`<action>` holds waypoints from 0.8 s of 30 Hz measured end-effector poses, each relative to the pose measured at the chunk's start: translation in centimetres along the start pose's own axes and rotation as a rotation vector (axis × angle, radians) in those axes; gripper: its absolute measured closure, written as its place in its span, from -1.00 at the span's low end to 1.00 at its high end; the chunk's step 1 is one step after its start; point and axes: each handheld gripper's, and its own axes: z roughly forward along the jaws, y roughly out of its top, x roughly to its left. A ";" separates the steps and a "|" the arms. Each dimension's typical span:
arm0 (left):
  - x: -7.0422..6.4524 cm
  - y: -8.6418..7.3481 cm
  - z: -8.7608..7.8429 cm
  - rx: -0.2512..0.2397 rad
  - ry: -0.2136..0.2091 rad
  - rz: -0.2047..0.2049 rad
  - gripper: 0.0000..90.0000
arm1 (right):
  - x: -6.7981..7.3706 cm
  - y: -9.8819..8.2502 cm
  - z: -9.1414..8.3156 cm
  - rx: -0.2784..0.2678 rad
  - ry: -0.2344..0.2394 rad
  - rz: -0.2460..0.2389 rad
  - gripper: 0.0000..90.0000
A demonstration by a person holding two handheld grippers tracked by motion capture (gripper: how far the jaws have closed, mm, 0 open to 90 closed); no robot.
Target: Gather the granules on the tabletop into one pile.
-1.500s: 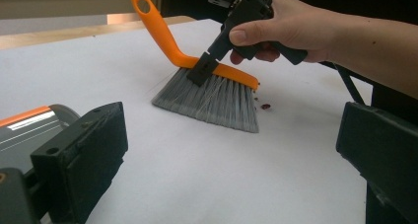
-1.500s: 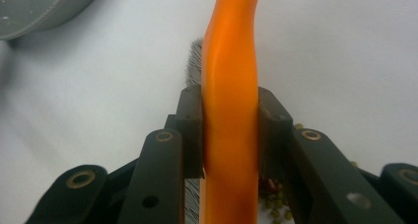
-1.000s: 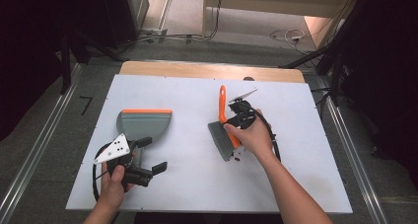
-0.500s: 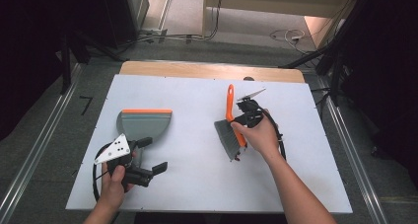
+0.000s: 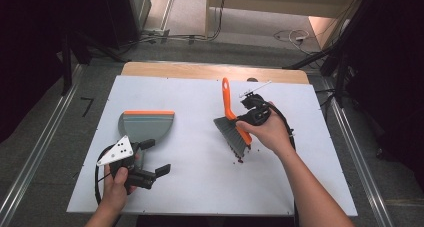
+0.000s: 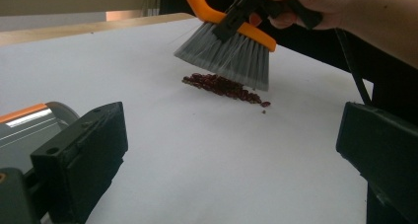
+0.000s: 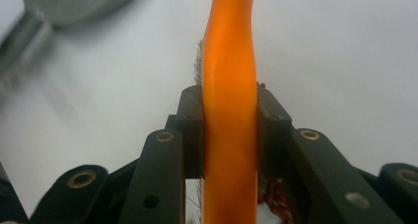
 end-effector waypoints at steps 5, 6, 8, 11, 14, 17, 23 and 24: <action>0.0 0.0 -0.1 -0.004 0.003 -0.002 -1.00 | 1.7 -0.8 -1.3 0.072 -0.015 -0.195 0.52; 0.0 0.0 -0.1 -0.004 0.003 -0.002 -1.00 | 1.9 -1.2 -1.4 0.088 -0.015 -0.242 0.52; 0.0 0.0 -0.1 -0.003 0.004 -0.002 -1.00 | 2.4 -2.1 -1.4 0.125 -0.012 -0.347 0.52; 0.0 0.0 0.0 -0.002 0.003 -0.001 -1.00 | 2.6 -3.5 -1.1 0.185 0.000 -0.440 0.52; 0.0 0.0 0.1 0.001 0.005 -0.001 -1.00 | 3.0 -4.7 -0.9 0.218 0.015 -0.491 0.52; 0.0 0.0 0.1 0.001 0.005 -0.002 -1.00 | 3.6 -5.4 -0.7 0.232 0.060 -0.525 0.52; -0.1 0.0 0.1 0.003 0.005 0.000 -1.00 | 3.7 -5.9 0.7 0.253 0.019 -0.616 0.52; -0.1 0.0 0.1 0.000 0.003 0.000 -1.00 | 3.5 -5.8 0.8 0.247 0.013 -0.629 0.52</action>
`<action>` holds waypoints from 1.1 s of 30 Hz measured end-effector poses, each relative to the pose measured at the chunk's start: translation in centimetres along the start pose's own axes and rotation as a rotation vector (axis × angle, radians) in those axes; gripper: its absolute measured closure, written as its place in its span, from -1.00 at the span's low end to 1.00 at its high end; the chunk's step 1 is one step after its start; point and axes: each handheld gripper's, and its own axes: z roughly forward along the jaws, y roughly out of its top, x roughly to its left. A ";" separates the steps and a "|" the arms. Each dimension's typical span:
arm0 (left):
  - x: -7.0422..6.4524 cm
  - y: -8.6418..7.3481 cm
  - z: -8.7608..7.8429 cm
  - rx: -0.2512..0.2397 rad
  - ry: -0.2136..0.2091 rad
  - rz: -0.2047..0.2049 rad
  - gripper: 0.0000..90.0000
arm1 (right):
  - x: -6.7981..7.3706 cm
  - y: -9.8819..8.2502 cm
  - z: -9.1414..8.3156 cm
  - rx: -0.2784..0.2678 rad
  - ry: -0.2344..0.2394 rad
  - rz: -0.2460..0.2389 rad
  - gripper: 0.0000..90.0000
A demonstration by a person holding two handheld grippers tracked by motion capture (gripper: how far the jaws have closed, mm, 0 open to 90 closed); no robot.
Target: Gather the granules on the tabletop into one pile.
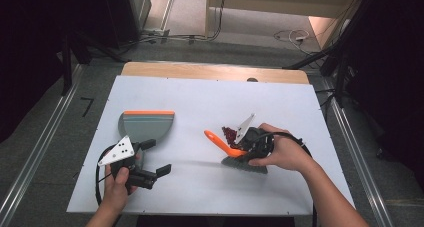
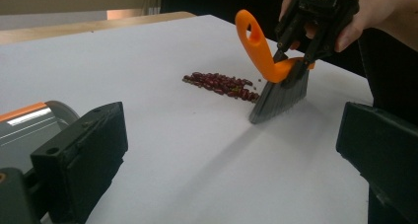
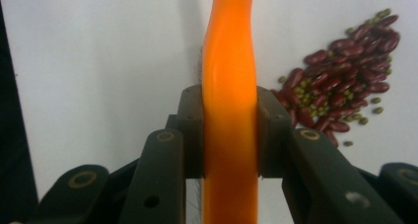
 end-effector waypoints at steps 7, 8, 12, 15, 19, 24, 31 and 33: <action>0.0 0.0 -0.1 -0.002 0.003 -0.001 -1.00 | -1.6 0.2 0.3 -0.016 -0.022 -0.014 0.51; 0.0 0.0 -0.1 -0.001 0.002 0.001 -1.00 | -1.9 0.2 0.4 -0.019 -0.009 -0.012 0.51; 0.0 0.0 -0.1 -0.001 0.002 0.000 -1.00 | -2.9 0.3 0.7 -0.034 0.009 -0.006 0.50; 0.0 0.0 0.0 0.000 0.001 0.000 -1.00 | -3.3 0.4 0.7 -0.036 0.012 -0.019 0.50; 0.0 0.0 0.1 0.004 0.000 0.001 -1.00 | -3.9 0.7 0.8 -0.033 0.010 -0.028 0.50; -0.1 -0.1 0.1 0.002 -0.005 -0.001 -1.00 | -4.8 1.0 0.9 -0.041 -0.002 -0.036 0.50; -0.2 -0.1 0.1 0.006 -0.006 -0.001 -1.00 | -5.5 1.4 1.1 -0.046 -0.004 -0.062 0.50; -0.1 -0.1 0.1 0.003 -0.007 -0.002 -1.00 | -5.7 1.5 1.0 -0.043 -0.010 -0.057 0.50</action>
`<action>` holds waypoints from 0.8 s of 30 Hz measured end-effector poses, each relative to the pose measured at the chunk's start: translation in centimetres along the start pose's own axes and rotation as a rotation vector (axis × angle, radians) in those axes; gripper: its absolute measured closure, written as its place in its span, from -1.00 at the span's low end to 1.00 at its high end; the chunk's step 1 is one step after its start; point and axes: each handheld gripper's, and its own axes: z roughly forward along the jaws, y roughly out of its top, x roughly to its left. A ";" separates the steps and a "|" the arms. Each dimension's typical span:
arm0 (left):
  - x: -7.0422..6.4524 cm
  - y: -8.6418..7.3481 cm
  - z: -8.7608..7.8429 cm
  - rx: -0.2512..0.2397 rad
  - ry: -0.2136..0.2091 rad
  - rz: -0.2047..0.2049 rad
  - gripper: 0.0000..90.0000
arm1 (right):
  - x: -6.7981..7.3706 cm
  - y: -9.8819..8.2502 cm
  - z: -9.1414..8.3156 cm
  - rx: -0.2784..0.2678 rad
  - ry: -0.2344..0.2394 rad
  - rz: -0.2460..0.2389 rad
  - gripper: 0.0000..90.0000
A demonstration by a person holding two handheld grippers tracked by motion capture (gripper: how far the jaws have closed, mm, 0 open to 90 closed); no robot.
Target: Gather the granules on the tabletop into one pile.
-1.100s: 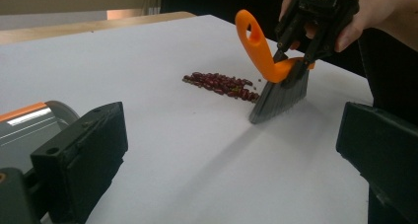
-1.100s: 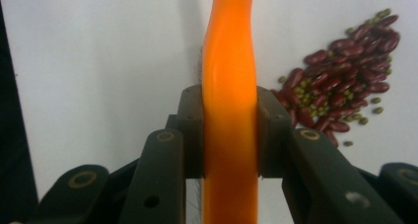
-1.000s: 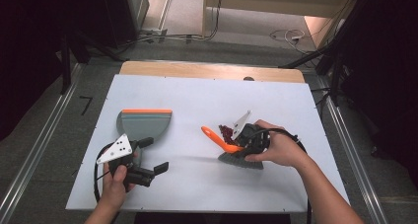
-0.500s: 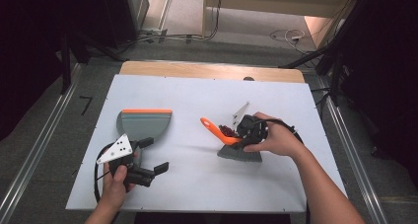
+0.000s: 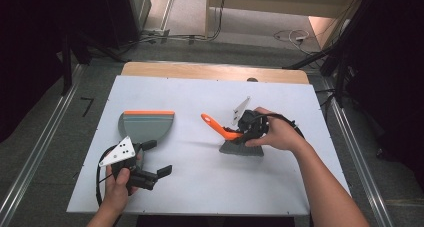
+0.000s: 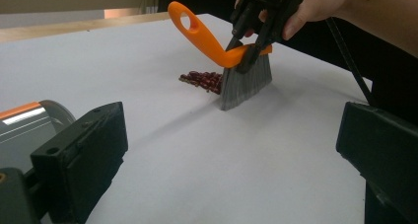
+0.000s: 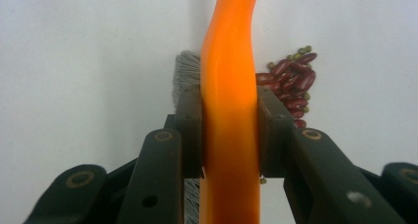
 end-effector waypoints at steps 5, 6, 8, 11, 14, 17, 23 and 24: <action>0.0 0.0 0.0 -0.001 0.000 0.000 -1.00 | -0.9 0.1 0.0 -0.013 -0.013 0.019 0.50; 0.0 0.0 0.0 -0.001 0.000 0.000 -1.00 | -1.0 0.1 0.0 -0.012 -0.013 0.023 0.50; 0.0 0.0 0.0 0.000 -0.001 0.001 -1.00 | -1.3 0.2 0.1 -0.012 -0.010 0.026 0.50; 0.0 0.0 0.0 0.003 -0.001 0.001 -1.00 | -1.4 0.4 0.1 -0.010 -0.007 0.030 0.50; 0.0 0.0 0.1 0.005 -0.003 0.002 -1.00 | -1.6 0.4 0.2 -0.012 -0.014 0.030 0.50; -0.1 0.0 0.1 0.006 -0.003 0.004 -1.00 | -1.8 0.5 0.1 -0.015 -0.027 0.042 0.50; -0.1 -0.1 0.1 0.006 -0.003 0.004 -1.00 | -2.3 0.5 0.1 -0.020 -0.035 0.072 0.50; -0.1 -0.1 0.1 0.006 -0.004 0.003 -1.00 | -2.4 0.5 0.1 -0.015 -0.038 0.079 0.50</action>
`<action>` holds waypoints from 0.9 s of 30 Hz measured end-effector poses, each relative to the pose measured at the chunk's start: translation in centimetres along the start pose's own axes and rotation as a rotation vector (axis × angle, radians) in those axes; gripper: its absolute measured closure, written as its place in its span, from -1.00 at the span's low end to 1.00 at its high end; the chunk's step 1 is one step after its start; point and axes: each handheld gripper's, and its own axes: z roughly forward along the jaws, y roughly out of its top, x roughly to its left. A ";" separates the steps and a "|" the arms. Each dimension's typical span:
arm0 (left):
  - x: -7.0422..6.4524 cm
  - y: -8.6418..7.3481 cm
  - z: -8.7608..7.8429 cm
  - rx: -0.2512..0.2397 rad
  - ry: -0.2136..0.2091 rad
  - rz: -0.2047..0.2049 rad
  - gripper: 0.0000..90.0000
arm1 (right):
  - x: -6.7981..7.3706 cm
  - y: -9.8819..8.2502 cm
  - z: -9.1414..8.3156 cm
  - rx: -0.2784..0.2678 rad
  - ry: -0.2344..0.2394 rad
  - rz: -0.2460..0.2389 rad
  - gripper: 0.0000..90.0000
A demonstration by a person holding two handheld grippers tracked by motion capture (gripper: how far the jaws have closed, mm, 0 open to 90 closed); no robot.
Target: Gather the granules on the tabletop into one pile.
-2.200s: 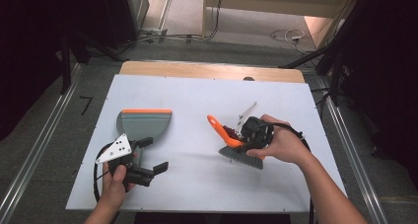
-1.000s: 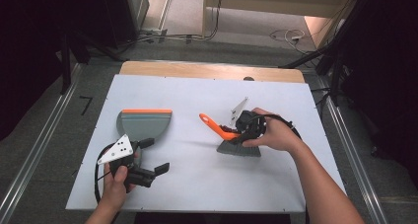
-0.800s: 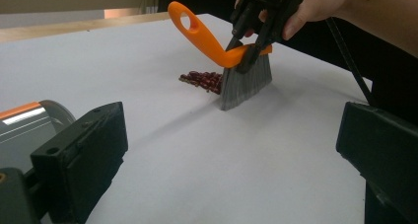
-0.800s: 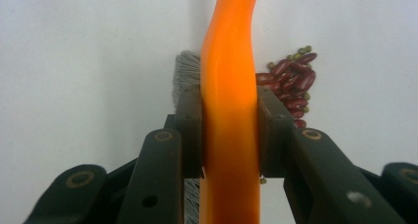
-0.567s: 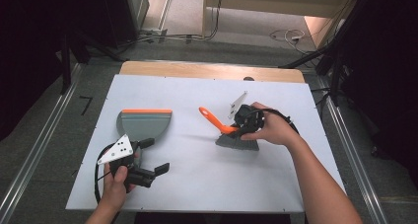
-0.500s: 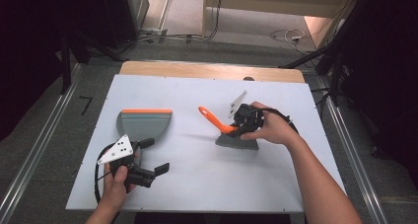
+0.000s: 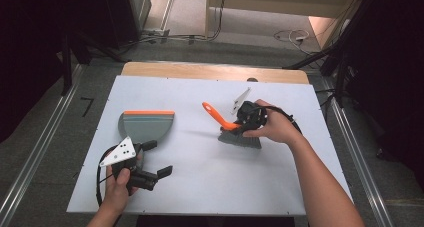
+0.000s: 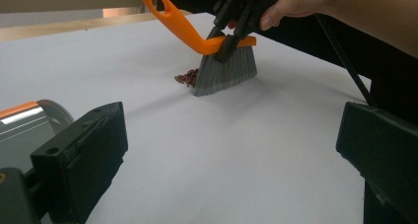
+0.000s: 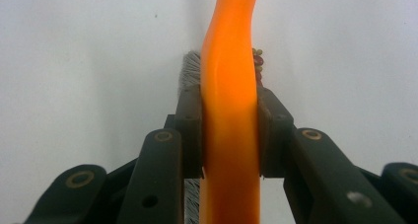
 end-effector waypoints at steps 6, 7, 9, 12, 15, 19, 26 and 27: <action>0.0 0.0 0.0 0.003 0.001 0.001 -1.00 | -0.1 0.2 0.0 0.009 -0.015 0.048 0.50; 0.0 0.0 0.0 0.002 0.000 0.002 -1.00 | -0.1 0.3 0.0 0.010 -0.018 0.053 0.50; 0.0 0.0 0.0 0.001 0.000 0.002 -1.00 | 0.2 0.4 -0.2 0.018 -0.012 0.065 0.50; 0.0 0.0 0.0 0.002 0.000 -0.001 -1.00 | 0.5 0.6 -0.7 0.001 -0.050 0.066 0.51; 0.0 0.0 0.0 0.003 0.000 0.004 -1.00 | 0.8 0.7 -1.5 -0.025 -0.045 0.071 0.51; 0.0 0.0 0.0 0.003 0.000 0.003 -1.00 | 1.3 0.9 -2.6 -0.045 -0.051 0.079 0.51; 0.0 0.0 0.2 0.003 -0.001 0.003 -1.00 | 1.8 1.6 -3.9 -0.097 -0.070 0.255 0.51; 0.0 0.0 0.2 0.003 0.000 0.004 -1.00 | 1.9 1.9 -3.9 -0.116 -0.045 0.334 0.51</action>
